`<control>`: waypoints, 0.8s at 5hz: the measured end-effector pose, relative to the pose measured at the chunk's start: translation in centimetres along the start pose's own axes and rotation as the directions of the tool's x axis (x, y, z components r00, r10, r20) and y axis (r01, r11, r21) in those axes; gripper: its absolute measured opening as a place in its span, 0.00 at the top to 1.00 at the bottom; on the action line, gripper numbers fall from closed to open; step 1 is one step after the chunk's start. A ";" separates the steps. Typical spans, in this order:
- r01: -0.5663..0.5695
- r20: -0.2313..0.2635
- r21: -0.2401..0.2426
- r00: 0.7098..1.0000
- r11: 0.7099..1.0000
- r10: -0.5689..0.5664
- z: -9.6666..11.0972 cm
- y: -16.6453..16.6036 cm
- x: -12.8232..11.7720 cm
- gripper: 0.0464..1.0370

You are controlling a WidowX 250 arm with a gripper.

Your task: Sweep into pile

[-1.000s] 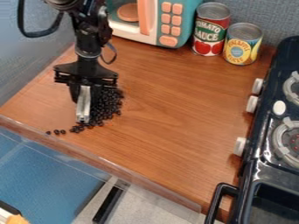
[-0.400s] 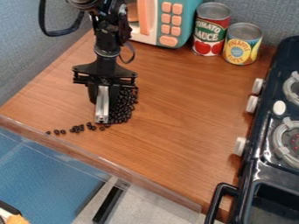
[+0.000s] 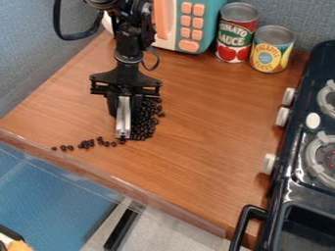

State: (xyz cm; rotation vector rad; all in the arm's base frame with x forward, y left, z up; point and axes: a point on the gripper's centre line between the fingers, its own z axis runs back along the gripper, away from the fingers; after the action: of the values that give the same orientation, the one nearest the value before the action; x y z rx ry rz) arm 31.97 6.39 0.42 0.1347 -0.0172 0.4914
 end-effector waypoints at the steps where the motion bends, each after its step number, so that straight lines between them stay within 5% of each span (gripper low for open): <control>1: 0.001 -0.031 -0.028 1.000 1.000 -0.002 0.1 1.0 0.0 0.66; 2: 0.008 -0.076 -0.048 0.997 0.999 -0.012 0.6 2.9 -0.3 0.66; 4: -0.012 -0.089 -0.080 0.996 0.997 0.005 1.4 6.8 0.0 0.66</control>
State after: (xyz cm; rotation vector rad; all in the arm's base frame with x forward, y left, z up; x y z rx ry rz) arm 28.80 12.19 2.64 0.0336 0.0491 0.5043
